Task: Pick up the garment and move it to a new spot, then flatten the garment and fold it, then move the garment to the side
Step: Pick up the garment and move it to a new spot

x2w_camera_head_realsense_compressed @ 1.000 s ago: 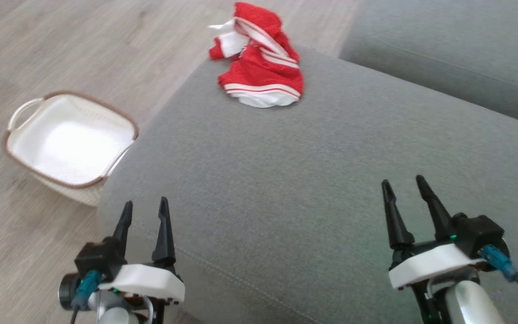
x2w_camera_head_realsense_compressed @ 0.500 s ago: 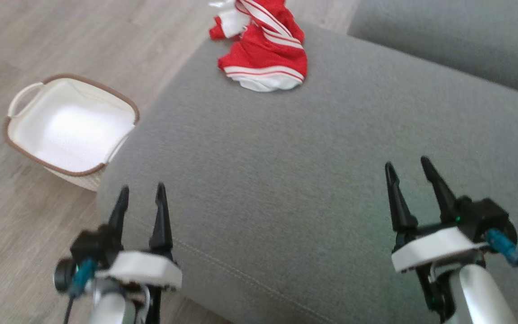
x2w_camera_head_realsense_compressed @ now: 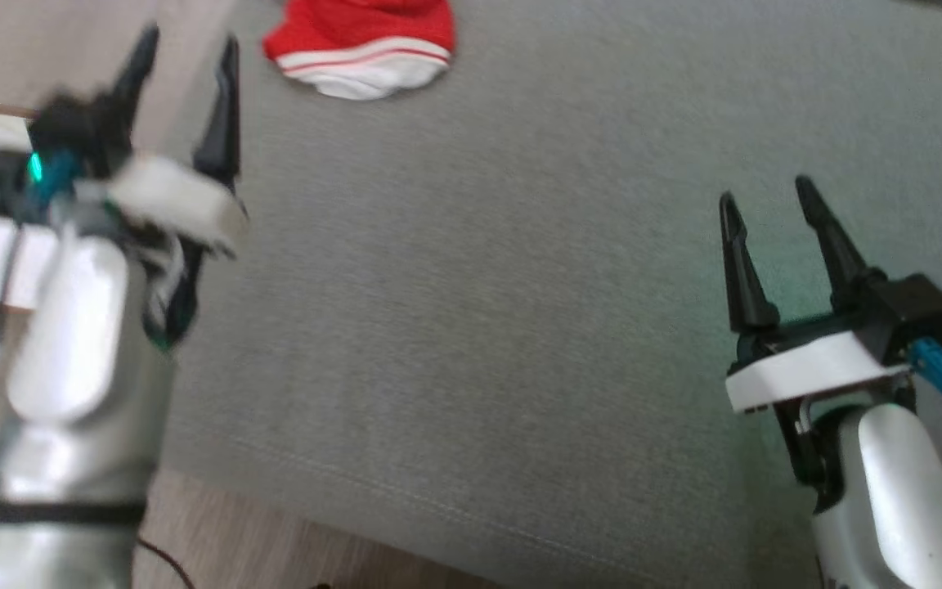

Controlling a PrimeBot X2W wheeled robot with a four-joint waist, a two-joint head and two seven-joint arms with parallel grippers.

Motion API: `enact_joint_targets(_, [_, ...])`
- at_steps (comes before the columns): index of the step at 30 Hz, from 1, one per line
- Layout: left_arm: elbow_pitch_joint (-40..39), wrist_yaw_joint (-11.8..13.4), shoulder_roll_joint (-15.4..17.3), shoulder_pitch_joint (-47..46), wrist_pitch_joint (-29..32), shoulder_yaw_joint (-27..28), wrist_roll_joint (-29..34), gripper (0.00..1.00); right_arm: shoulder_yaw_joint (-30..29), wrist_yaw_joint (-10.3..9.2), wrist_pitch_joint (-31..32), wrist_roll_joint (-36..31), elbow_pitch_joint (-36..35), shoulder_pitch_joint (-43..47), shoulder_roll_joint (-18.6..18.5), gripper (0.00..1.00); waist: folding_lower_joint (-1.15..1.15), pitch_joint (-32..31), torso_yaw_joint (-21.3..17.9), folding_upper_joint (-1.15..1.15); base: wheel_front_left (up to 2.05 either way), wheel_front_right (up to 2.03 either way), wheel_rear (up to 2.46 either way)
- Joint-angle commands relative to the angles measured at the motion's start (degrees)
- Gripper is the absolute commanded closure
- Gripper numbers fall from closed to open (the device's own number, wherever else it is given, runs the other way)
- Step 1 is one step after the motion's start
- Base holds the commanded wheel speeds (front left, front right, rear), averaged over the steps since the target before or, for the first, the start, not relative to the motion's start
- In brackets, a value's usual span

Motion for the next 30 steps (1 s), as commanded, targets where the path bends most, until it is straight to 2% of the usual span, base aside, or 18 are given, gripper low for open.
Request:
enact_joint_targets(1, [1.3, -1.4, 2.9, -5.0, 1.7, 1.8, -0.5, 0.00, 1.8, 0.37, 0.7, -0.7, -3.1, -2.5, -0.1, 0.00, -0.01, 4.4, -4.3, 0.00, 0.00, 0.00, 0.00])
enact_joint_targets(3, [3.3, -2.0, 3.0, -7.0, 2.7, 2.2, -1.5, 0.00, 1.9, 0.37, 0.9, -1.0, -3.5, -2.9, -0.1, 0.00, -0.01, 5.2, -4.9, 0.00, 0.00, 0.00, 0.00])
enact_joint_targets(9, [13.4, -4.4, 6.3, -17.2, 9.0, 2.3, -5.1, 0.00, 2.8, 0.37, 1.8, -2.1, -6.1, -4.9, -0.1, 0.00, -0.01, 10.5, -9.2, 0.00, 0.00, 0.00, 0.00])
enact_joint_targets(14, [19.1, -5.1, 8.1, -22.0, 14.4, 0.1, -8.2, 0.00, 2.8, 0.37, 2.0, -2.8, -7.7, -5.7, -0.1, 0.00, -0.01, 13.8, -11.5, 0.00, 0.00, 0.00, 0.00])
enact_joint_targets(17, [20.3, -5.2, 8.8, -23.3, 17.4, -3.3, -11.4, 0.00, 2.9, 0.37, 1.9, -3.1, -8.4, -5.7, -0.1, 0.00, -0.01, 15.1, -12.4, 0.00, 0.00, 0.00, 0.00])
enact_joint_targets(22, [21.7, -5.2, 11.5, -24.5, 18.9, -7.4, -16.3, 0.00, 3.0, 0.37, 2.1, -3.5, -9.8, -5.9, -0.1, 0.00, -0.01, 16.9, -13.7, 0.00, 0.00, 0.00, 0.00])
enact_joint_targets(27, [25.6, -5.2, 13.3, -25.3, 19.0, -8.2, -17.4, 0.00, 3.1, 0.37, 1.8, -3.2, -10.2, -6.2, -0.1, 0.00, -0.01, 17.5, -14.7, 0.00, 0.00, 0.00, 0.00])
enact_joint_targets(28, [26.6, -5.2, 13.6, -25.4, 18.9, -8.0, -17.5, 0.15, 3.2, 0.37, 1.6, -3.1, -10.1, -6.3, -0.1, 0.00, -0.01, 17.5, -14.9, 0.00, 0.00, 0.00, 0.00])
enact_joint_targets(29, [27.6, -5.1, 13.8, -25.5, 19.0, -7.9, -17.6, 0.55, 3.2, 0.37, 1.5, -3.0, -10.1, -6.3, -0.1, 0.00, -0.01, 17.5, -15.1, 0.00, 0.00, 0.00, 0.00])
enact_joint_targets(30, [28.4, -5.1, 14.2, -25.6, 18.9, -7.9, -17.6, 0.69, 3.1, 0.37, 1.4, -2.9, -10.0, -6.4, -0.1, 0.00, -0.01, 17.4, -15.3, 0.00, 0.00, 0.00, 0.00])
